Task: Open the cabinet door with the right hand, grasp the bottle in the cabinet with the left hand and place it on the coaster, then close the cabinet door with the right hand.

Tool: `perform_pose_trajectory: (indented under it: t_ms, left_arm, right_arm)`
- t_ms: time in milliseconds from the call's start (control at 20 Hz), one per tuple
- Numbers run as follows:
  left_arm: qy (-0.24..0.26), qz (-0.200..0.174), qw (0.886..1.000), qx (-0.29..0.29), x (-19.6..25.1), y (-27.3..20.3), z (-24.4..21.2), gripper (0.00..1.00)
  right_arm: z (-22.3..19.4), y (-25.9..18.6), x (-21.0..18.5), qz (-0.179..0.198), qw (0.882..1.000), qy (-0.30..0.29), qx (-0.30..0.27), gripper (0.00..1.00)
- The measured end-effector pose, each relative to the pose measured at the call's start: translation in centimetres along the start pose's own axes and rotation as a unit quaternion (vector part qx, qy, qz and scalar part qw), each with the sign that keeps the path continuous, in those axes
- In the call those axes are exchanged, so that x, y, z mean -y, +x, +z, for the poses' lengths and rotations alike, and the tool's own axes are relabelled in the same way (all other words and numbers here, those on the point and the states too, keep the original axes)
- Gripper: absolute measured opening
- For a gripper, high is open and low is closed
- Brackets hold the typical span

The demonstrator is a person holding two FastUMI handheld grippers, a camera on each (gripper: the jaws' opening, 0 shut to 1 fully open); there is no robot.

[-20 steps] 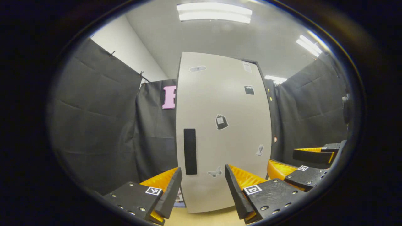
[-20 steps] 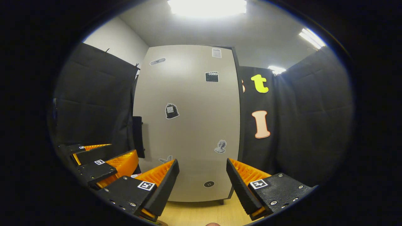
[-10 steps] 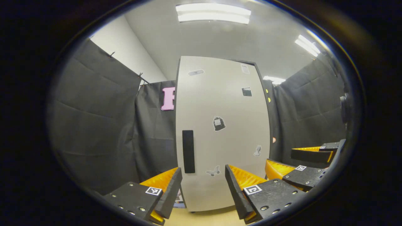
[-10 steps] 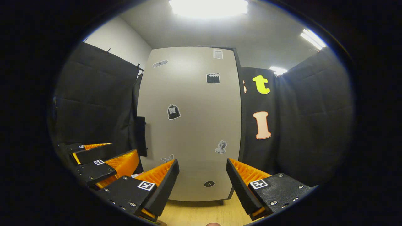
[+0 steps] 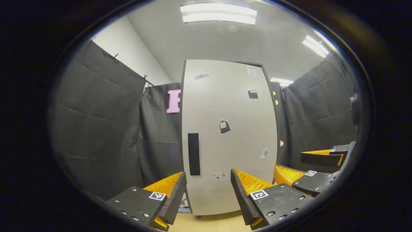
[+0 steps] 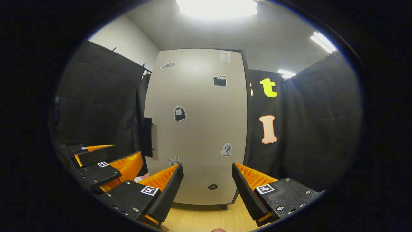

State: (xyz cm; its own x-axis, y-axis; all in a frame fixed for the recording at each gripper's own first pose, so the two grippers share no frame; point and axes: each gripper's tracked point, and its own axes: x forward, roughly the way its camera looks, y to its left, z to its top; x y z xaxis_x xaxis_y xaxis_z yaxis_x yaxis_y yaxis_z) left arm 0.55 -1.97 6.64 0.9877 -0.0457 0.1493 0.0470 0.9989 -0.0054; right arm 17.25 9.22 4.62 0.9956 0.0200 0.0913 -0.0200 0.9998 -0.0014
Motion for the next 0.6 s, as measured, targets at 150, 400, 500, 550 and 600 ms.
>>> perform_pose_trajectory:
  t_ms: [150,400,500,550,600]
  left_arm:
    - [0.001,-0.008,1.000,0.003,0.4,0.0,-0.1,0.82]
    - [0.000,-0.010,1.000,0.005,0.5,-0.5,-0.3,0.82]
    - [-0.002,-0.014,1.000,0.007,0.9,-1.1,-0.2,0.82]
    - [-0.002,-0.016,1.000,0.009,1.1,-1.2,0.1,0.82]
    - [0.000,-0.015,1.000,0.009,1.2,-1.6,0.2,0.78]
  right_arm:
    - [-0.2,0.0,0.4,-0.006,1.000,0.010,-0.003,0.94]
    - [-0.3,-0.3,0.4,-0.005,1.000,0.017,-0.006,0.94]
    - [-0.3,-0.4,0.6,-0.007,1.000,0.020,-0.005,0.94]
    - [-0.4,-0.4,0.6,-0.005,1.000,0.022,-0.006,0.94]
    - [-0.5,-0.4,0.6,-0.004,1.000,0.026,-0.007,0.93]
